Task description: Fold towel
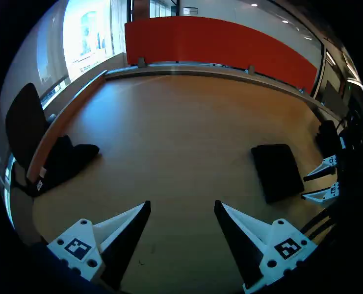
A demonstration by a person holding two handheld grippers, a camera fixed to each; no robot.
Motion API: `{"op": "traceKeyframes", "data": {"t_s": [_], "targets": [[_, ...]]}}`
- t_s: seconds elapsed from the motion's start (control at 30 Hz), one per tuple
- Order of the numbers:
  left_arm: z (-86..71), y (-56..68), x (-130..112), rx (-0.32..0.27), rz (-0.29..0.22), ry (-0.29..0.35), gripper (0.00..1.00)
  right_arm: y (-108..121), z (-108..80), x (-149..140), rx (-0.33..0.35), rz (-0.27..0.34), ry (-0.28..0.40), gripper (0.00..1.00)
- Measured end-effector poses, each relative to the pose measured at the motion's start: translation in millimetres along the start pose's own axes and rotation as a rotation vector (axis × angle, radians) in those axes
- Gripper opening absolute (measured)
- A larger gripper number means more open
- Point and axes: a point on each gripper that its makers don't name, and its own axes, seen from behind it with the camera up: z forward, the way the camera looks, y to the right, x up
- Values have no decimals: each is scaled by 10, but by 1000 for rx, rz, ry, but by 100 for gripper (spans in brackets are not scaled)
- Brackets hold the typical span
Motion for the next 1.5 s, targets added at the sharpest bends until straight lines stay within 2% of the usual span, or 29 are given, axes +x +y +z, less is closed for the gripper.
{"op": "traceKeyframes", "data": {"t_s": [0.4, 0.9, 1.07, 1.27, 1.5], "targets": [[9, 15, -13, -4, 1, -1, 96, -21, 37, -121, 4, 5, -29, 44], [12, 26, -34, -6, 2, -2, 96, -13, 55, -108, -6, 41, -13, 6], [9, 33, -42, -6, 1, -3, 96, -21, 49, -71, 2, 56, 4, 6], [8, 44, -30, -9, 0, -1, 96, 38, -11, 27, -16, 43, 36, 6], [8, 60, 8, -13, -1, 8, 96, 121, -209, 384, -49, 1, 106, 6]]}}
